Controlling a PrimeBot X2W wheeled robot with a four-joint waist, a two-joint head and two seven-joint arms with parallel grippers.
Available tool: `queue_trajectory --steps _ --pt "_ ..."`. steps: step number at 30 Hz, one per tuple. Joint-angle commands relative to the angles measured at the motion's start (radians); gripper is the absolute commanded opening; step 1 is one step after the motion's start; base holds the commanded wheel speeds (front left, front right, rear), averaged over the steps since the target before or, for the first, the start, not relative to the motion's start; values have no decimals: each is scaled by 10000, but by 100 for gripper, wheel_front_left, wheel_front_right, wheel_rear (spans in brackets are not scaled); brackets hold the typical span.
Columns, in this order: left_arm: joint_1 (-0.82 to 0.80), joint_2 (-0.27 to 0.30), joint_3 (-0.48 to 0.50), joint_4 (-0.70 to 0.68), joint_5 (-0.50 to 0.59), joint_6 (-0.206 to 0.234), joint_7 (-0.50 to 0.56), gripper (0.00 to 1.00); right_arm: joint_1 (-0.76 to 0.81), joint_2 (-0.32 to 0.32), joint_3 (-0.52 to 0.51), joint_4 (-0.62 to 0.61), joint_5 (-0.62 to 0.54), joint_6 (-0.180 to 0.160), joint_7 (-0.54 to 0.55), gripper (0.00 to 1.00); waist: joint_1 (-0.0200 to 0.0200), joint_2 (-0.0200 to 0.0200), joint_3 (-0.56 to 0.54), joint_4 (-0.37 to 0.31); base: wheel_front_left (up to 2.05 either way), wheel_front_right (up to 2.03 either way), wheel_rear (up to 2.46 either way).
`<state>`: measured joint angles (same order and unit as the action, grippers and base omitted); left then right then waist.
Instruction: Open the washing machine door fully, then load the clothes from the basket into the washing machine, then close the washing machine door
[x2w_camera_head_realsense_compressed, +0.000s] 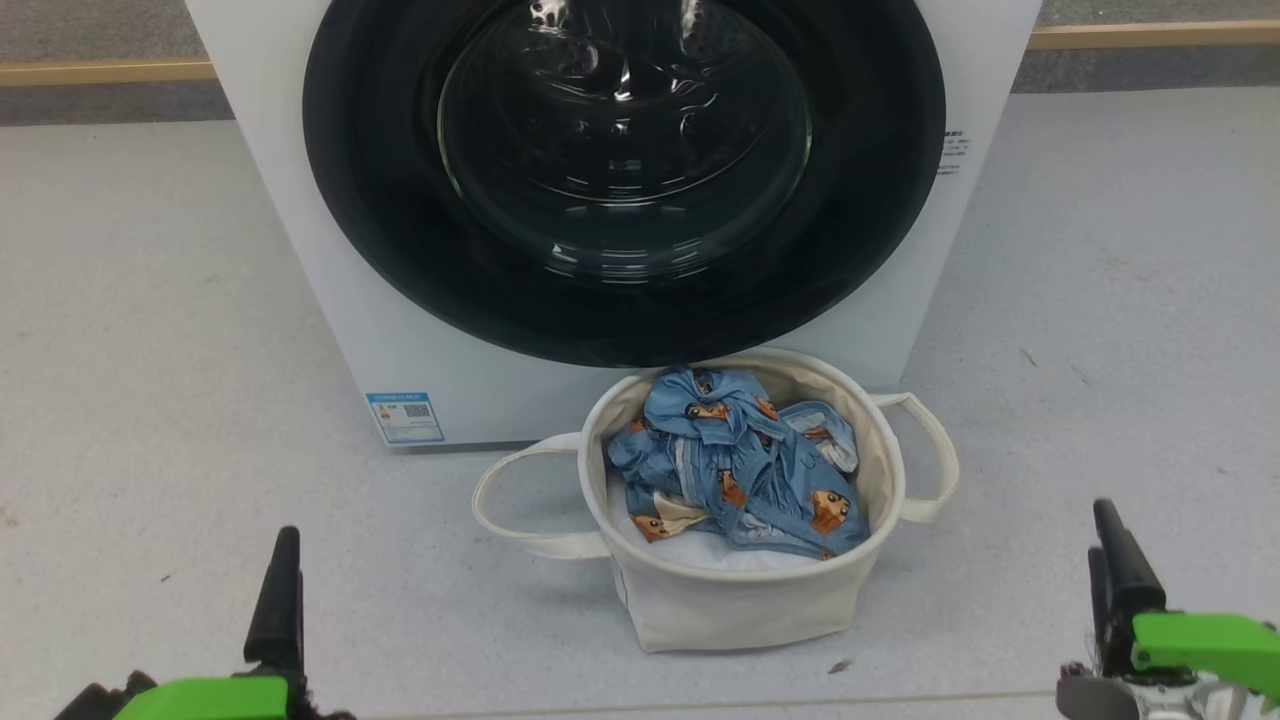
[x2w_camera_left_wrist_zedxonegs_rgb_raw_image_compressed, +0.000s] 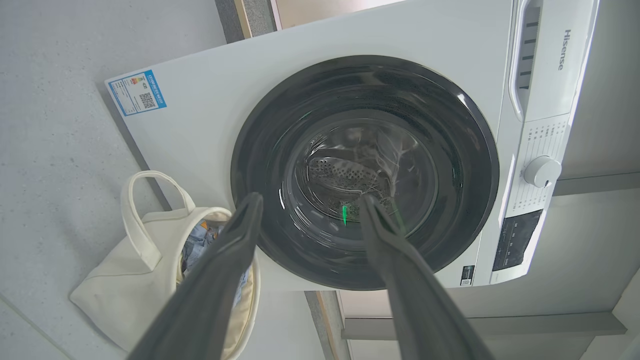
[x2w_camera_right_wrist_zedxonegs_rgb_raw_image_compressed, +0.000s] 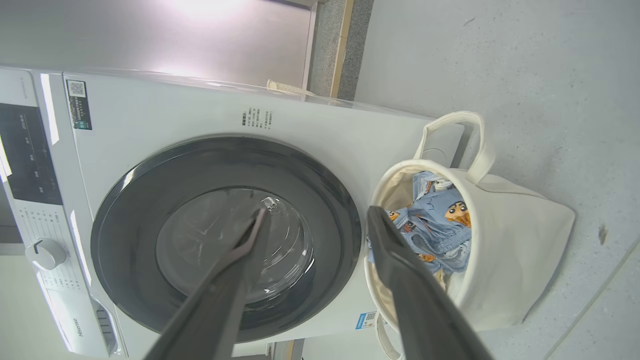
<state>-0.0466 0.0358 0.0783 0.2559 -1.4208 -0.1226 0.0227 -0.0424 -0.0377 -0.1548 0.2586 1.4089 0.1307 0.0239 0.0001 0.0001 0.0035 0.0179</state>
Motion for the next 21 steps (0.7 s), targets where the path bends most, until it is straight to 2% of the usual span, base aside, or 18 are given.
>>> queue_trajectory --steps 1,10,21 --pt "-486 88 141 -478 335 -14 -111 100 -677 -71 72 -534 -364 0 -112 100 -1 -1 0 9 0 0 0" --pt "-602 94 9 -1106 1830 171 -374 100 -1000 -76 327 -1370 -1649 0 -377 100 -1 -1 -11 65 0 0 0" --pt "-740 103 -381 -1694 4213 521 -696 100 -1251 -160 1024 -1695 -4347 0 -700 100 -1 -1 -19 174 0 0 0"
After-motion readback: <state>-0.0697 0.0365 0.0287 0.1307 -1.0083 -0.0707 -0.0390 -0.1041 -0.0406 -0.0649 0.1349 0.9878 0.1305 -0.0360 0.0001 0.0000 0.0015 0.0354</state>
